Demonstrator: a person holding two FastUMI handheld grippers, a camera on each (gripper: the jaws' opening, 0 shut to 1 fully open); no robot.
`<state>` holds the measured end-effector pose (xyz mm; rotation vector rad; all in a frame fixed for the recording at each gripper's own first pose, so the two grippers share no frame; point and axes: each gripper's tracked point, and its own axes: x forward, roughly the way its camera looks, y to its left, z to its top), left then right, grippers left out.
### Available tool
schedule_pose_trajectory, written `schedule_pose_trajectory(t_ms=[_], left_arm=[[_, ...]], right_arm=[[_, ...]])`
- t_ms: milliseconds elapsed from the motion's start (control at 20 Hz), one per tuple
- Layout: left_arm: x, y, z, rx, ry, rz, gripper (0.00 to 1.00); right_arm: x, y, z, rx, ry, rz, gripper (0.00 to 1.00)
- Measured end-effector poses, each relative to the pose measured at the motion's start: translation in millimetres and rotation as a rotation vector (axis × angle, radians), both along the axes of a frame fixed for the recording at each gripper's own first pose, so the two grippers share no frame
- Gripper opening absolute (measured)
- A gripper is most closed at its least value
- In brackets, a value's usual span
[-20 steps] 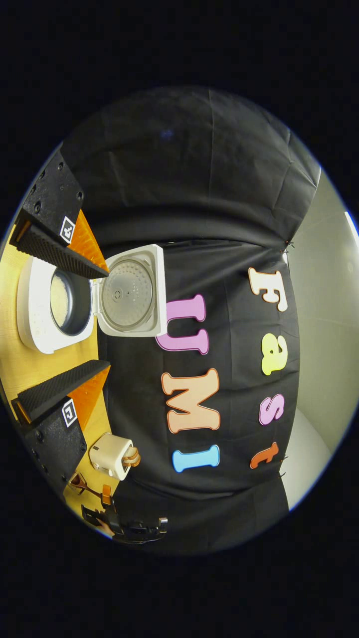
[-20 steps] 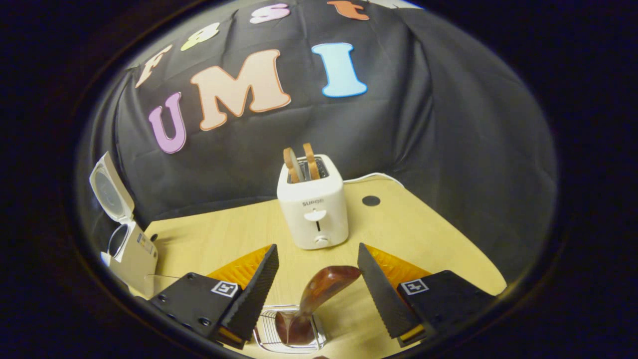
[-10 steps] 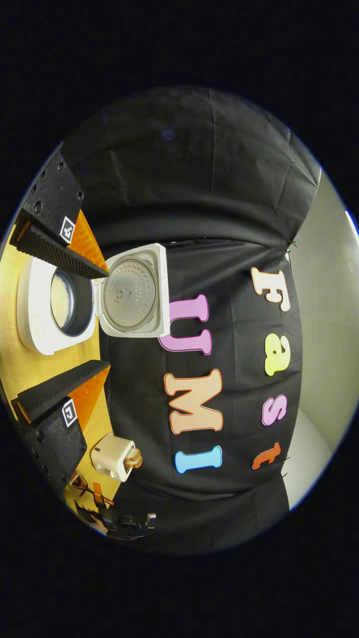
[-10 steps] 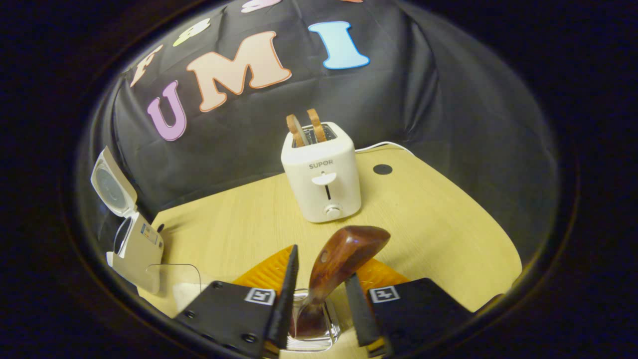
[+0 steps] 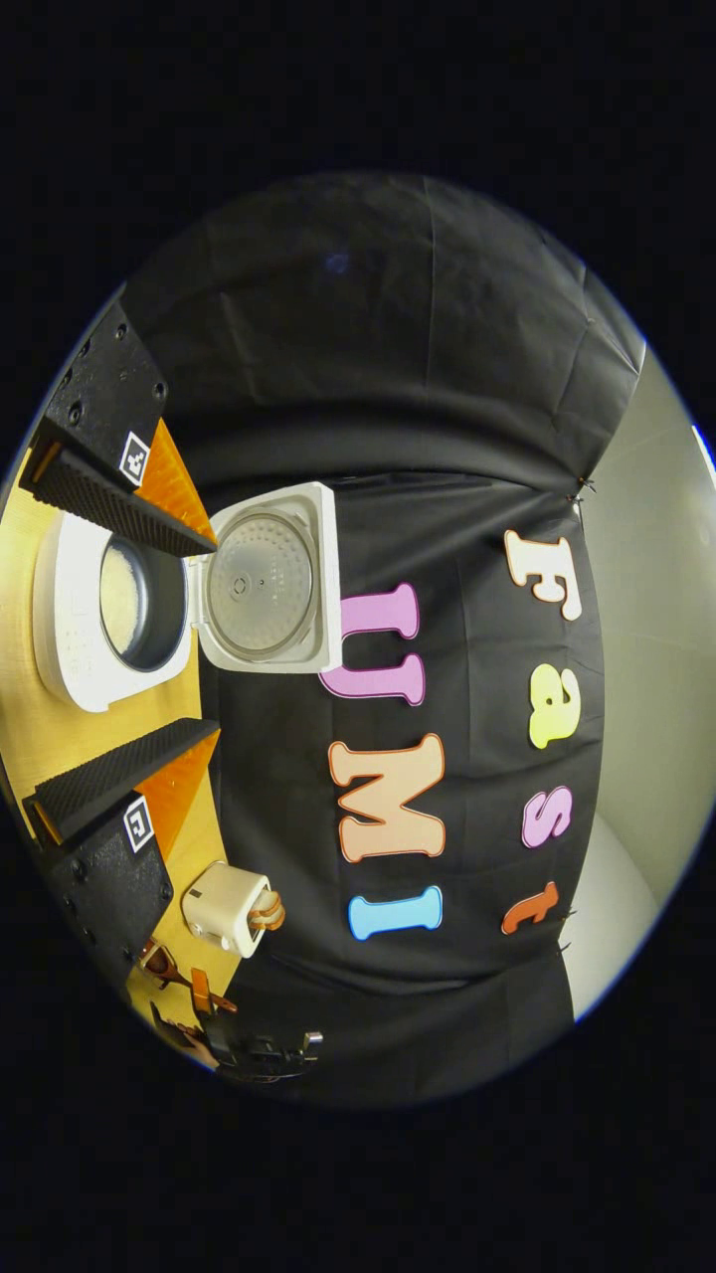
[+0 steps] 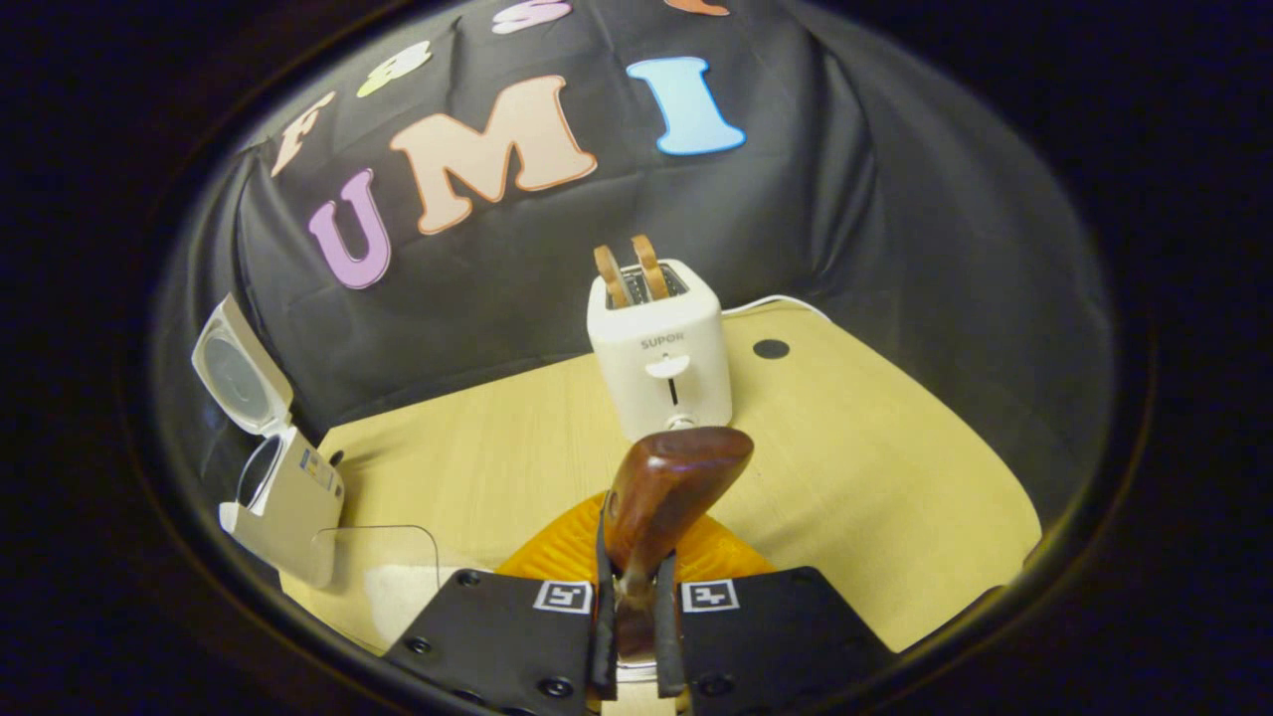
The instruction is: Close the left gripper, press the button to open the rice cooker; take a wooden spoon from the chopstick holder with the right hand, scoop a spoonful of rice and pour it into the rice cooker, then put the wooden spoon back into the chopstick holder.
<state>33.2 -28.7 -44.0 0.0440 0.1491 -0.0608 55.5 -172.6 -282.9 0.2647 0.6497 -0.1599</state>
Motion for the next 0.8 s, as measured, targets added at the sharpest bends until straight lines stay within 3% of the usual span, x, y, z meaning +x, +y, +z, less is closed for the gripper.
schedule_pose_trajectory(t_ms=[200, 300, 450, 800], left_arm=[[2.3, -0.4, 0.4, -0.021, -0.008, -0.021, 0.96], [2.3, -0.4, 0.5, -0.029, -0.009, -0.033, 0.99], [2.8, 2.8, 1.6, -0.037, -0.015, -0.043, 0.96], [-3.0, 20.2, 4.6, -0.041, -0.02, -0.046, 0.99]], right_arm=[[2.5, 5.4, 47.9, 0.004, -0.08, -0.011, 0.18], [4.3, 16.2, 69.7, 0.019, -0.125, -0.008, 0.18], [7.5, 43.7, 99.4, 0.052, -0.181, 0.021, 0.18], [3.3, 133.3, 97.7, 0.082, -0.18, 0.171, 0.18]])
